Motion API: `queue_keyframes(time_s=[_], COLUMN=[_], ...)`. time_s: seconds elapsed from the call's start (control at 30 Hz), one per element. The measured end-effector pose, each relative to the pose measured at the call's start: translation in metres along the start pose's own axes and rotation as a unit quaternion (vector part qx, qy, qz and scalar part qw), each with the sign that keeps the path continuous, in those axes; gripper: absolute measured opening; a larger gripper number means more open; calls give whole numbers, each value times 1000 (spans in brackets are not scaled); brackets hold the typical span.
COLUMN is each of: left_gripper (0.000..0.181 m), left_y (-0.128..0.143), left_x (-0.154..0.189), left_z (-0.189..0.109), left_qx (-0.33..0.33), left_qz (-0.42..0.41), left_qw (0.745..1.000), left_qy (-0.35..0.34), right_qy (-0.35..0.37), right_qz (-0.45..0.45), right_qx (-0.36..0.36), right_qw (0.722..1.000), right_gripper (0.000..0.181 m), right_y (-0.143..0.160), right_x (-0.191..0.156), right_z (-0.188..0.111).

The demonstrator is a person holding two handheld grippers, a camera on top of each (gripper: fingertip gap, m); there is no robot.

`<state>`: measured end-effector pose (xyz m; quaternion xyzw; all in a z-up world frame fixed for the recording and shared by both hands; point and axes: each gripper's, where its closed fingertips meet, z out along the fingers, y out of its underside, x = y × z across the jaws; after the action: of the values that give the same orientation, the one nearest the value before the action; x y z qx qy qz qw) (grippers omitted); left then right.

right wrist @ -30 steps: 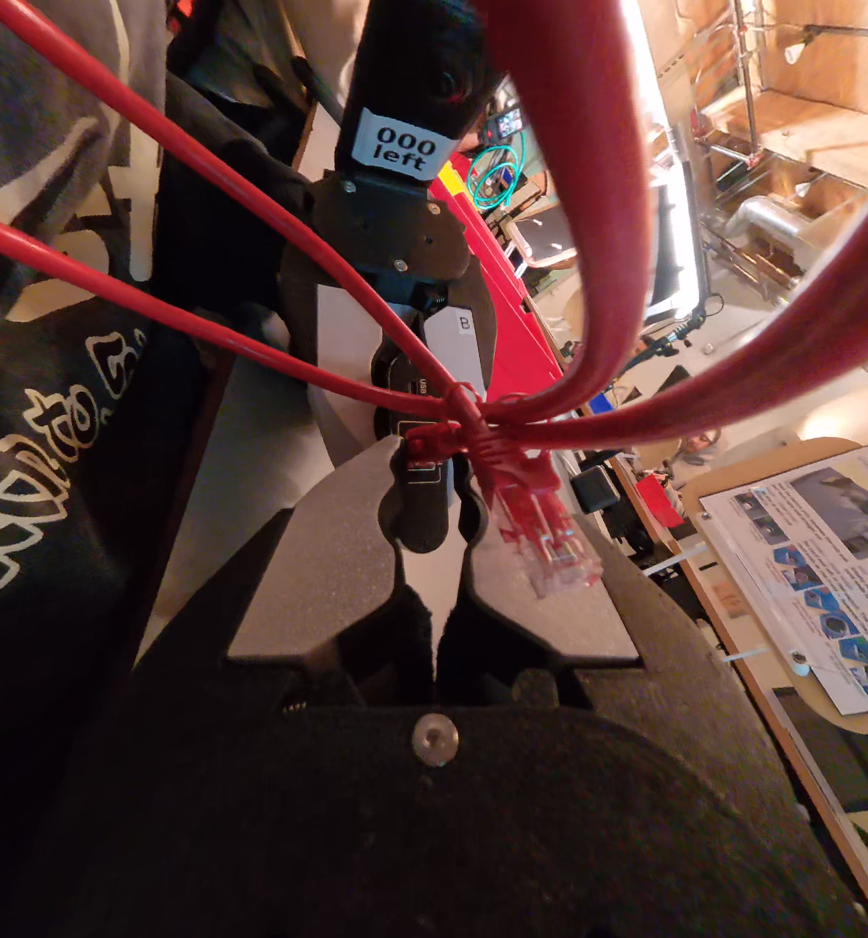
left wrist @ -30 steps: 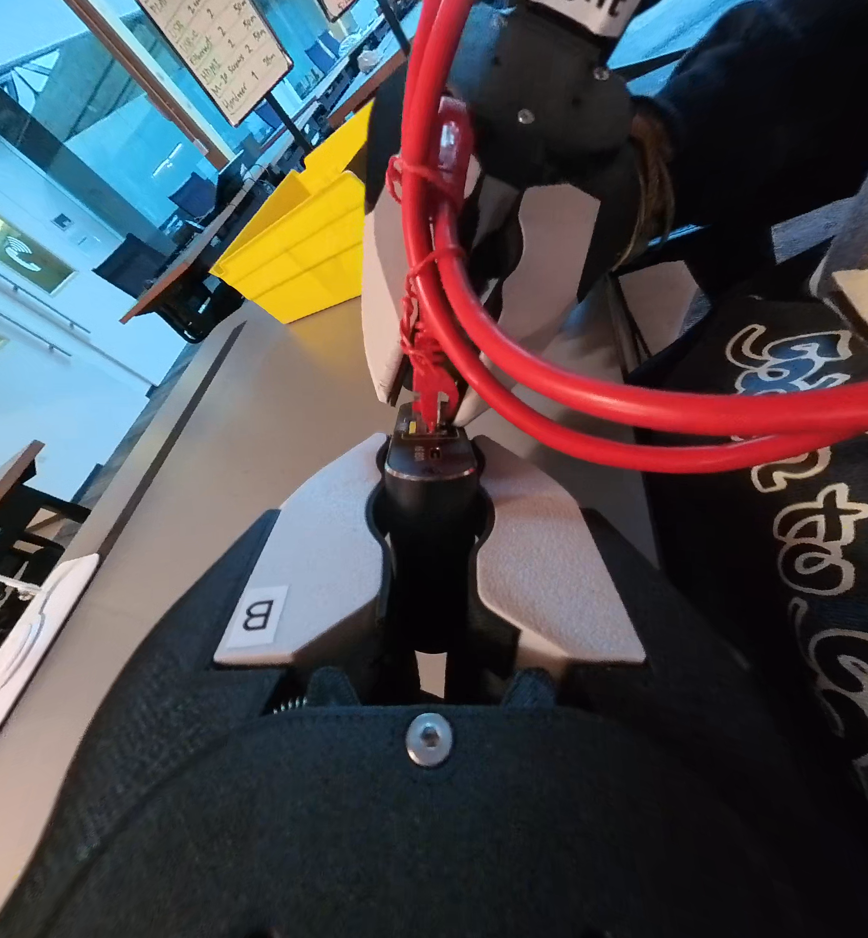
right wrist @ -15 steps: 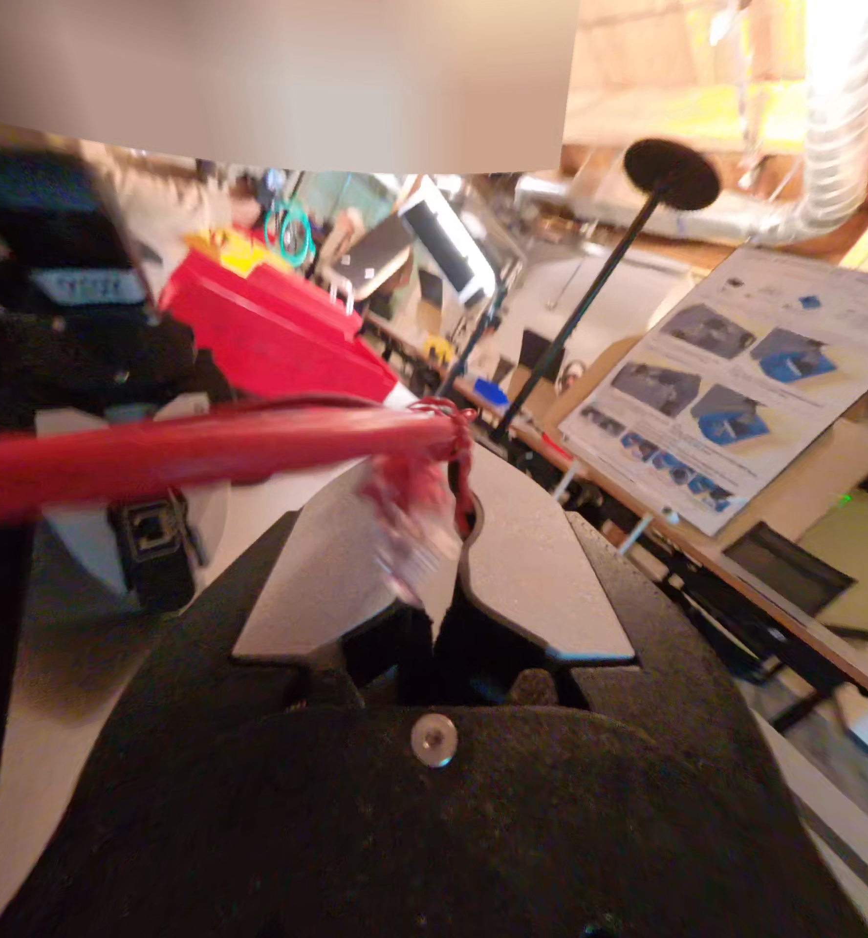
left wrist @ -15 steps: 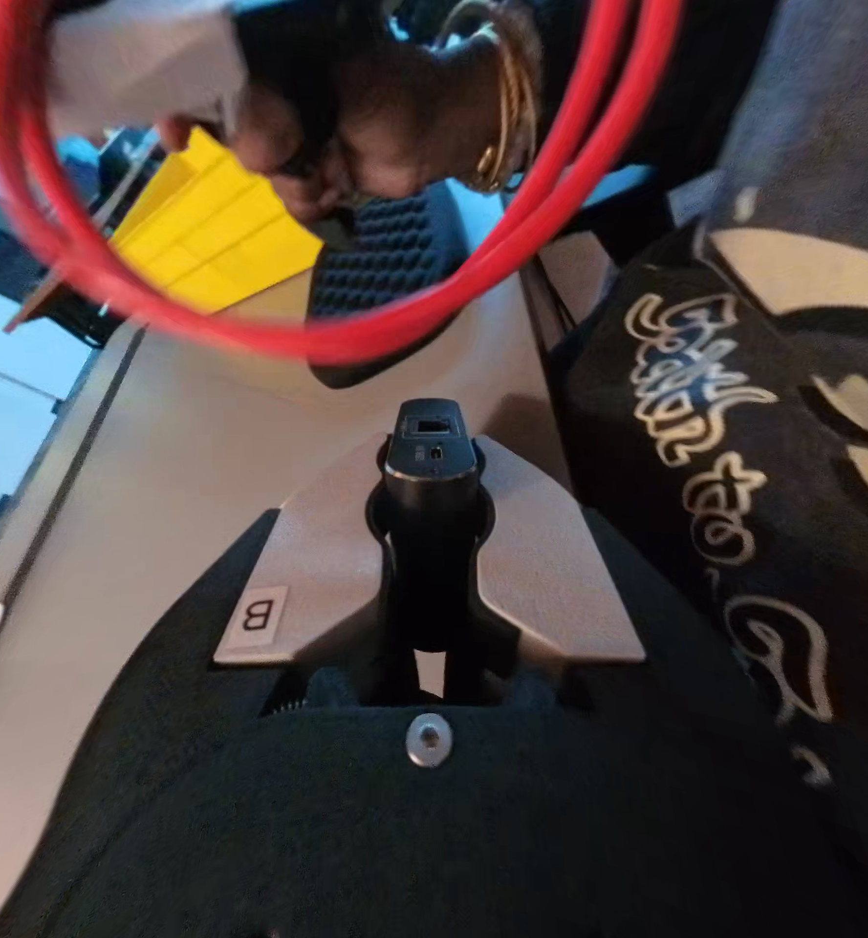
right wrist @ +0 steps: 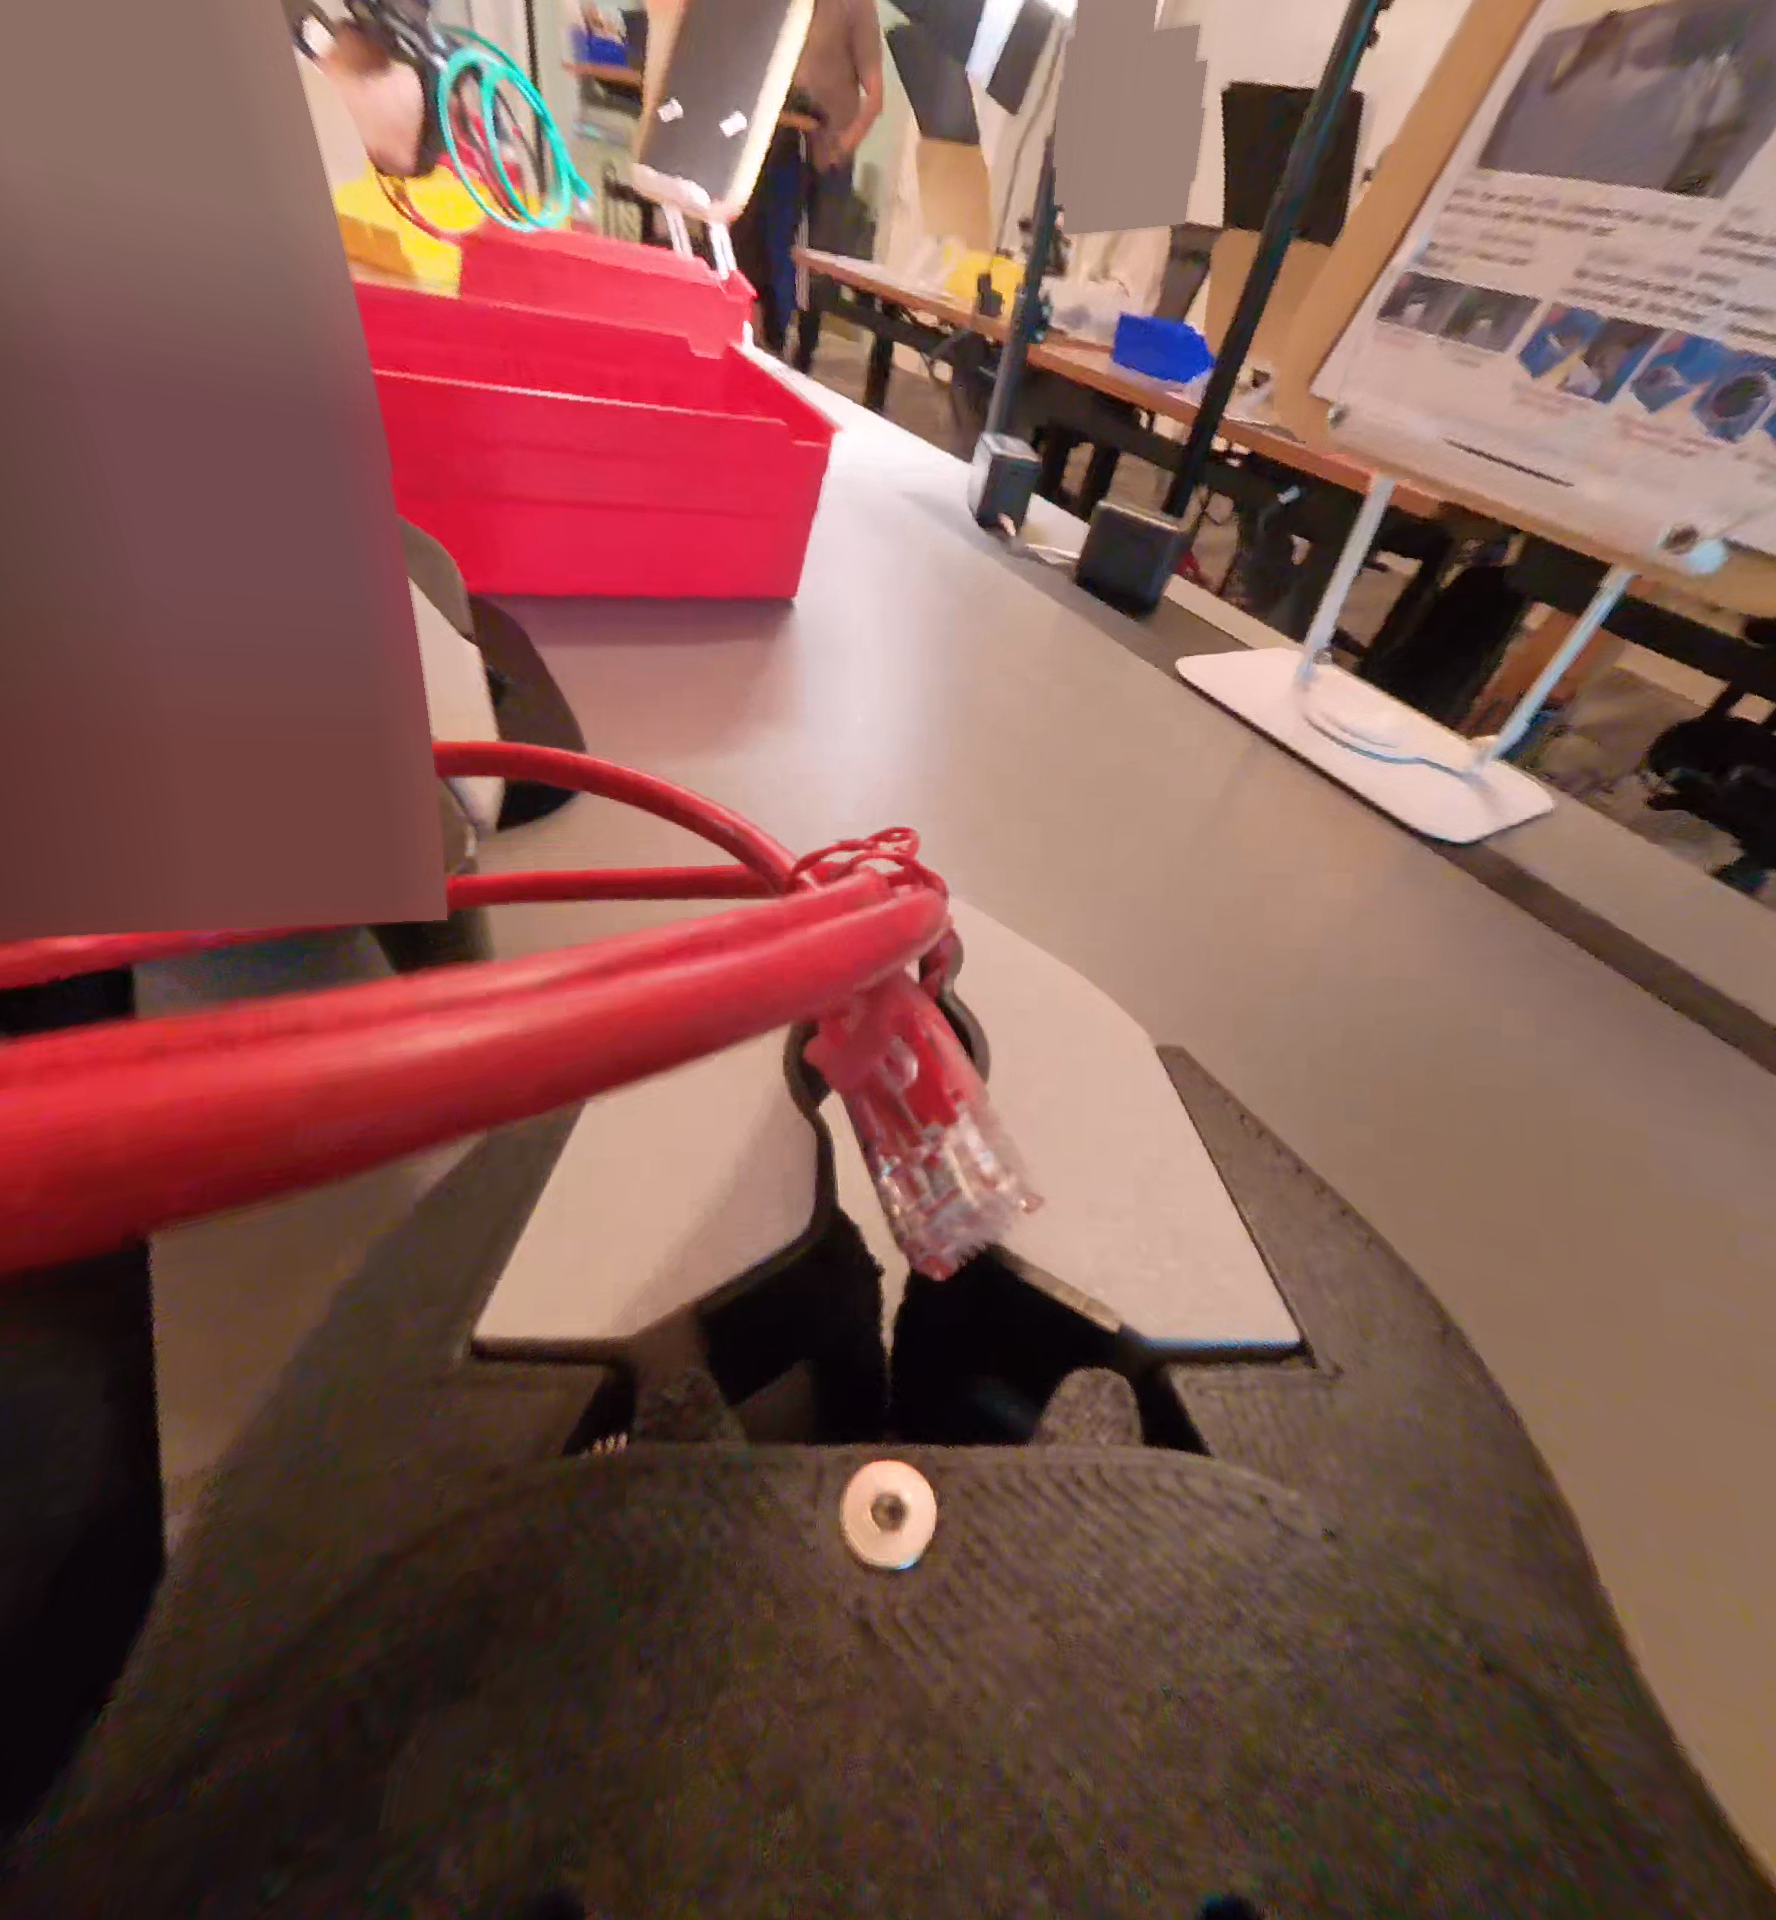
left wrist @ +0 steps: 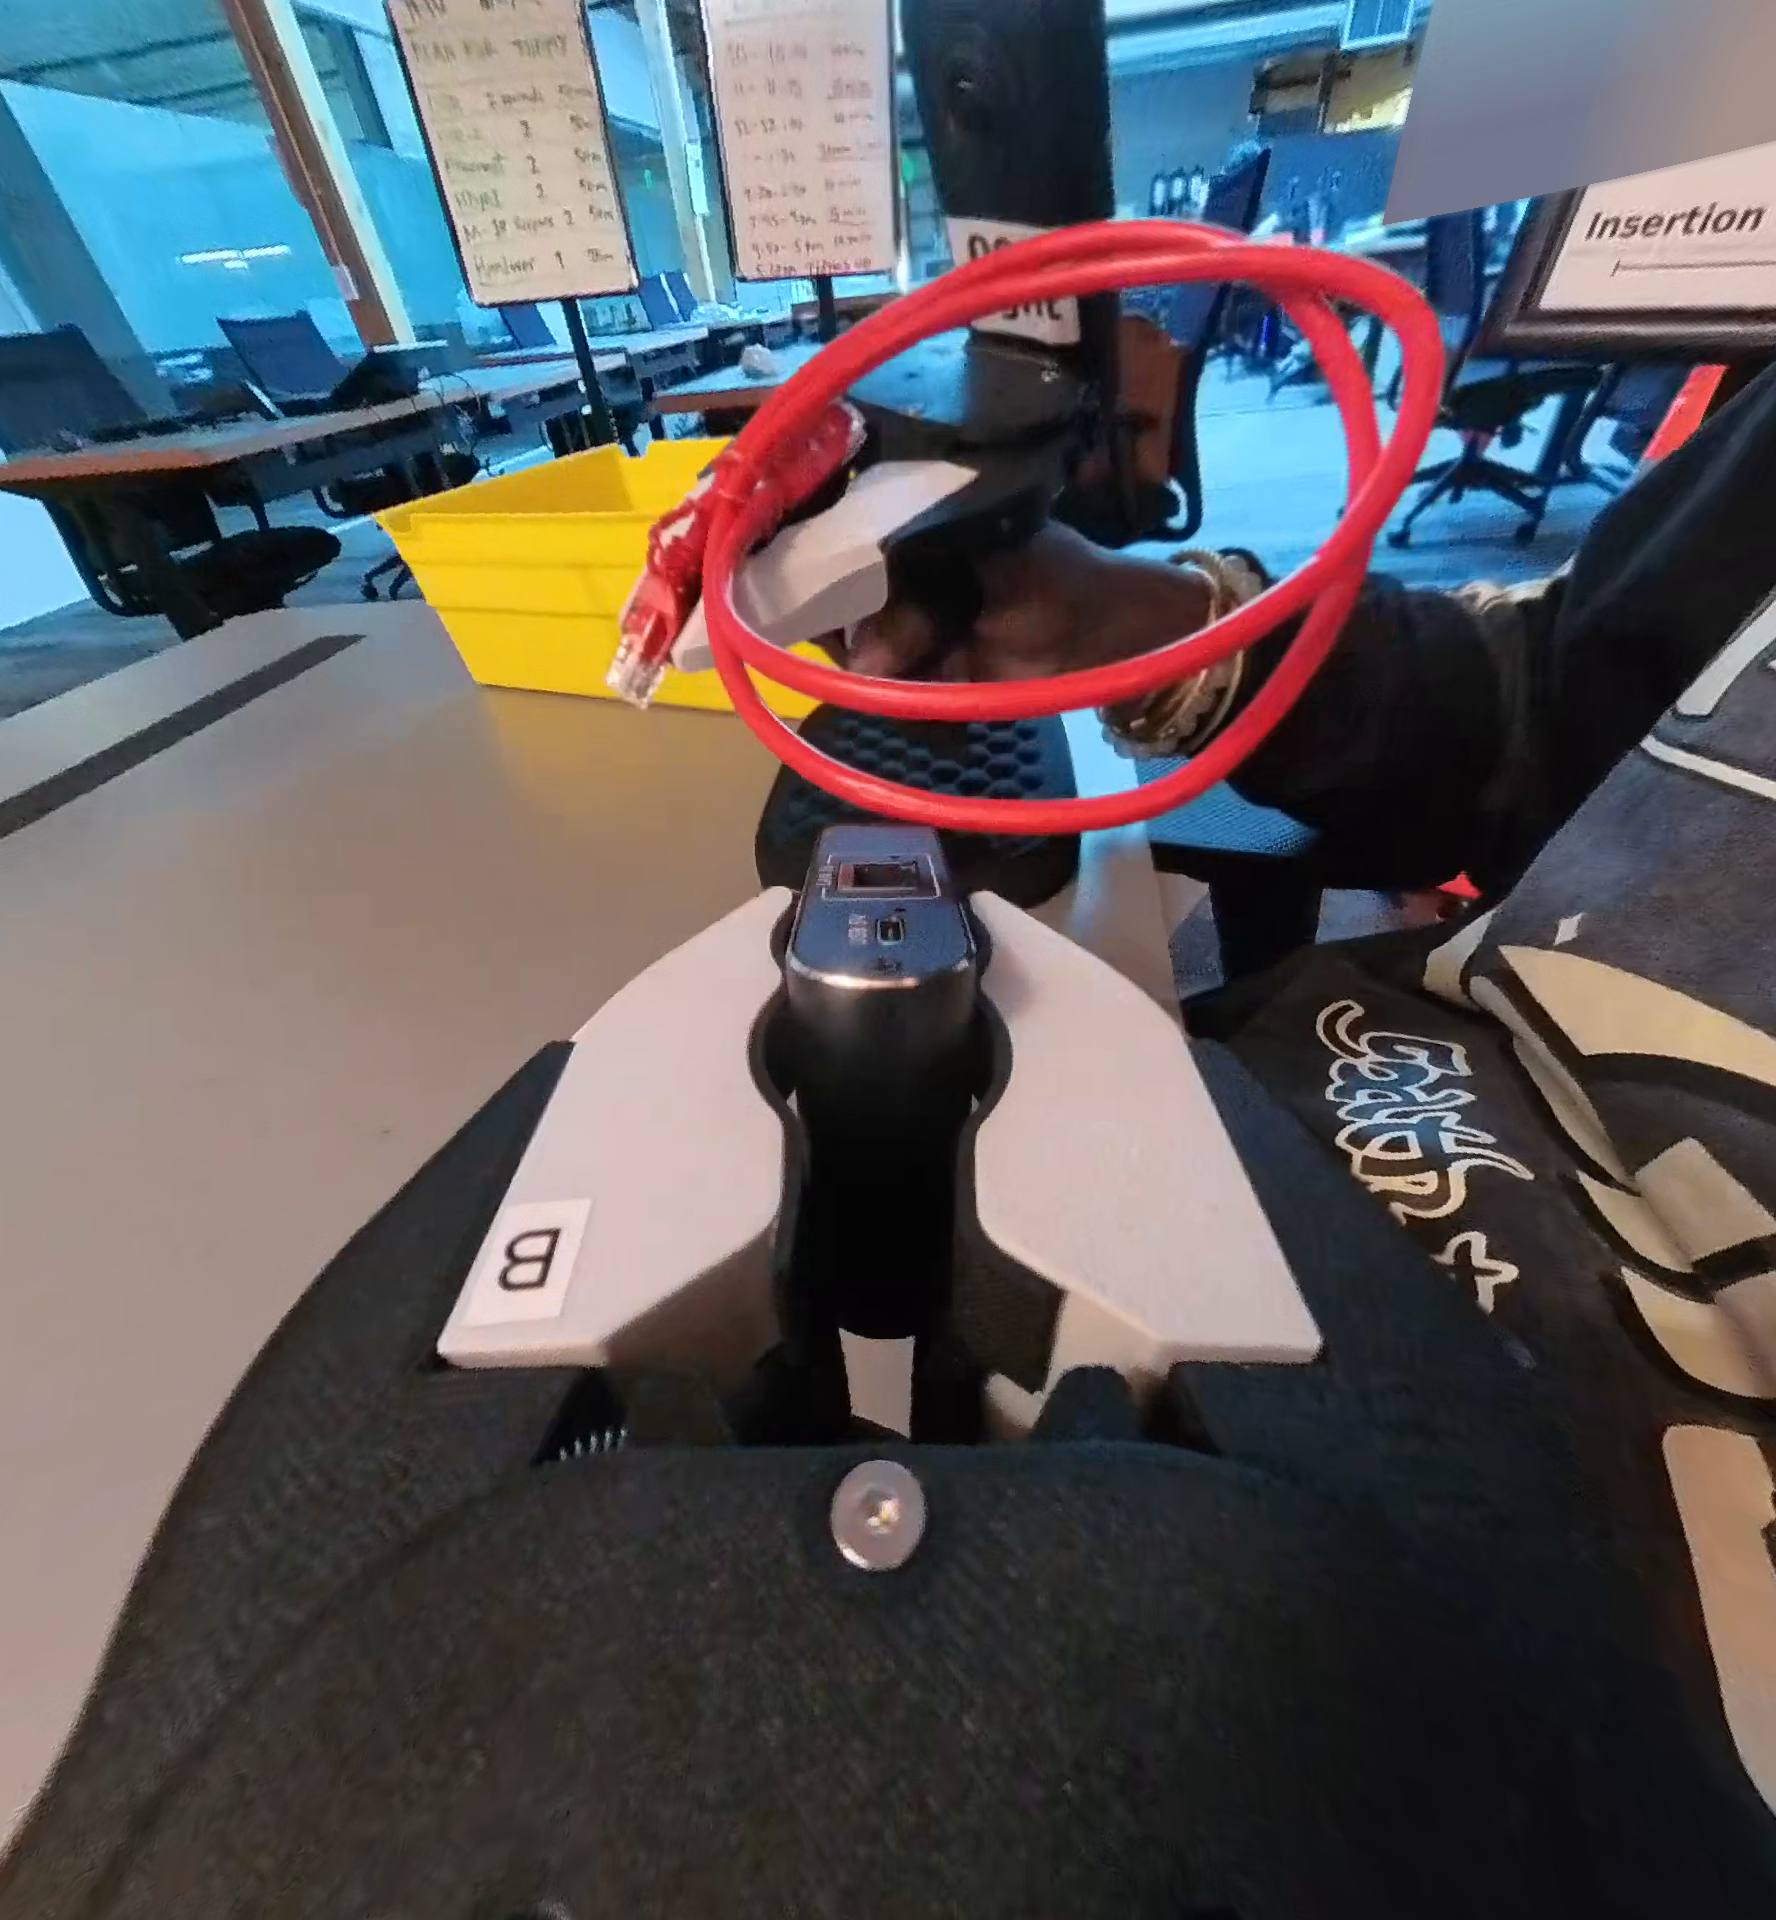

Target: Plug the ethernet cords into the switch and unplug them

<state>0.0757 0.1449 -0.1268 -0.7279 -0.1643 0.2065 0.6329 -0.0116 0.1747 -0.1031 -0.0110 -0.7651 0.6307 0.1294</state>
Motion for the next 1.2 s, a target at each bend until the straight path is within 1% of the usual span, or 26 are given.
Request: queue_keyframes(time_s=[0.1, 0.17, 0.23, 0.3, 0.33, 0.4, 0.47, 0.57, 0.63, 0.67, 0.73, 0.87, 1.03, 1.1, 1.2], left_gripper=[26, 26, 26, 26, 26, 26, 26, 26, 26, 26, 27, 26, 26, 26, 26], left_y=[-3, -4, -6, -8, -8, -8, -8, -8, -8, -7, -7, -7, -7, -7, -7], left_x=[-2, -3, -3, -4, -5, -5, -5, -4, -4, -4, -4, -3, -1, -1, -1], left_z=[-2, -2, -4, -5, -5, -5, -5, -5, -5, -5, -4, -5, -6, -6, -6], left_qx=[11, 17, 26, 33, 34, 35, 36, 35, 34, 34, 32, 35, 35, 36, 36], left_qz=[-7, -11, -13, -16, -18, -18, -16, -15, -14, -12, -12, -8, -7, -7, -3], left_qw=[1000, 1000, 1000, 999, 999, 999, 999, 999, 999, 999, 999, 999, 999, 999, 999], left_qy=[-2, -3, -4, -5, -5, -7, -8, -6, -7, -8, -7, -6, -2, -2, -3], right_qy=[35, 89, 156, 254, 305, 410, 490, 554, 571, 568, 541, 486, 437, 433, 439], right_qz=[-19, -42, -57, -66, -61, -41, -31, 6, 40, 61, 101, 179, 252, 252, 236], right_qx=[-34, -51, -71, -78, -93, -124, -177, -289, -356, -381, -424, -471, -532, -544, -530], right_qw=[999, 994, 984, 962, 946, 903, 853, 781, 738, 727, 719, 714, 680, 673, 686], right_gripper=[12, 13, 13, 13, 12, 12, 13, 13, 14, 14, 13, 13, 14, 14, 14], right_y=[-11, -28, -49, -71, -75, -72, -56, -20, 1, 11, 33, 75, 122, 130, 131], right_x=[23, 51, 85, 122, 138, 166, 182, 188, 182, 178, 171, 170, 167, 171, 181], right_z=[-11, -29, -59, -103, -128, -179, -222, -277, -305, -313, -316, -303, -298, -298, -294])
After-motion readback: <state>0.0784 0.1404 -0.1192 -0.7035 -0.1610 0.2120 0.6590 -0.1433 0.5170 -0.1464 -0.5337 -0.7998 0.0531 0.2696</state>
